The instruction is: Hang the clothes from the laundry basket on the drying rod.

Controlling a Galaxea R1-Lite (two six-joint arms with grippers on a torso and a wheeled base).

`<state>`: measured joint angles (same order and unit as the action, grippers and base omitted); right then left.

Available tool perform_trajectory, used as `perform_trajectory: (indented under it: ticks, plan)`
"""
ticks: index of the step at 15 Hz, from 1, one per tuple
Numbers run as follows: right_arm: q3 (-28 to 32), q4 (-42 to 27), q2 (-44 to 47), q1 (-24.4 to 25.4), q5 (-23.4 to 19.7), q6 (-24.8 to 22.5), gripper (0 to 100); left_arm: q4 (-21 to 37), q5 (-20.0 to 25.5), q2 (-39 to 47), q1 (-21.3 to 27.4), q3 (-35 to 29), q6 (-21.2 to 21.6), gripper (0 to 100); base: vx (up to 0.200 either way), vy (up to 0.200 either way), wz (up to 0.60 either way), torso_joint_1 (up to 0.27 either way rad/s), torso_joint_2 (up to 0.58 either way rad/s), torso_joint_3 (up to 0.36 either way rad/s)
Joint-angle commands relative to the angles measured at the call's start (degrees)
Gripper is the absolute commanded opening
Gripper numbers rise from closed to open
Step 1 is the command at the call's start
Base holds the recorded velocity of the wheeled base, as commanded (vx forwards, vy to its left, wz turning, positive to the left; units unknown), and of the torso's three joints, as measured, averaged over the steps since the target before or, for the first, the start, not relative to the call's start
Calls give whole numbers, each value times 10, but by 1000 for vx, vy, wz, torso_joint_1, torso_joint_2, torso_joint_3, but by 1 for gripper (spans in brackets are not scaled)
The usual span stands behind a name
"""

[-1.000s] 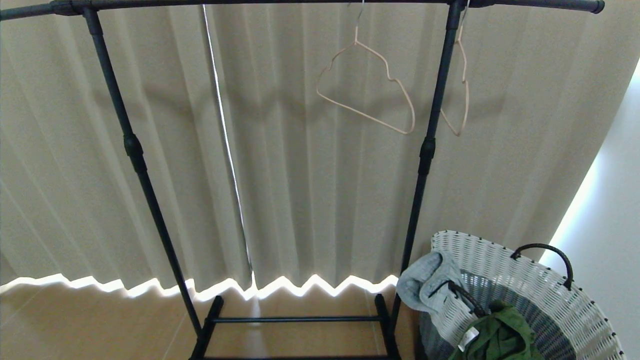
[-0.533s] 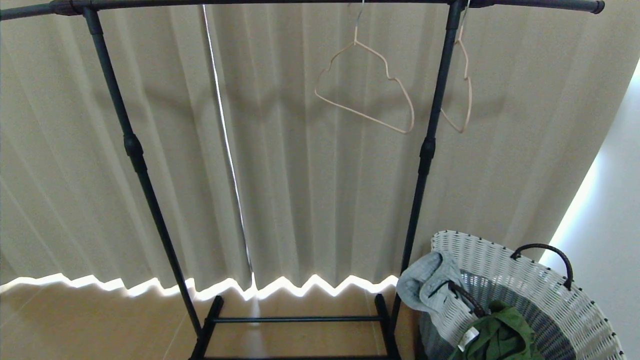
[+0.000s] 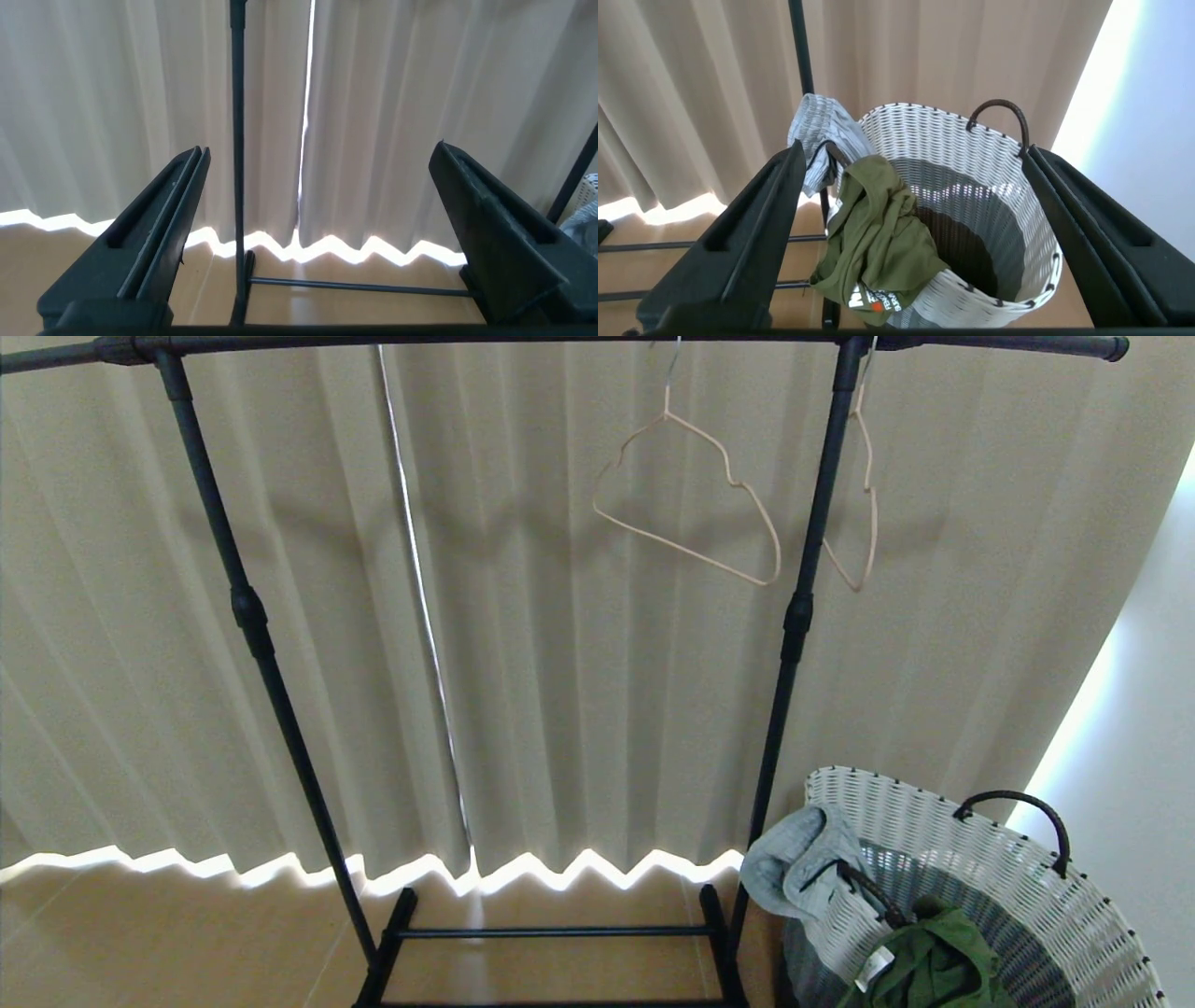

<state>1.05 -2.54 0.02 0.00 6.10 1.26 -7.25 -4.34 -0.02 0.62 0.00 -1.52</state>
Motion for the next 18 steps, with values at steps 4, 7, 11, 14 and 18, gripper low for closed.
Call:
perform_trajectory:
  ticks: [4, 7, 11, 14, 18]
  plan:
    - [0, 2, 0, 0, 3, 4, 100, 0, 34, 0, 0, 0, 11, 100, 100, 0, 0, 2, 0, 0]
    - [0, 1, 0, 0, 3, 4, 100, 0, 35, 0, 0, 0, 11, 100, 200, 0, 0, -1, 2, 4]
    - [0, 1, 0, 0, 3, 3, 100, 0, 34, 0, 0, 0, 7, 100, 150, 0, 0, 2, 3, 3]
    - [0, 1, 0, -1, 2, 2, 100, 0, 34, 0, 0, 0, 7, 100, 0, 0, 0, 0, 0, 0]
    - [0, 1, 0, 0, 1, 2, 100, 0, 34, 0, 0, 0, 7, 100, 0, 0, 0, 0, 0, 0]
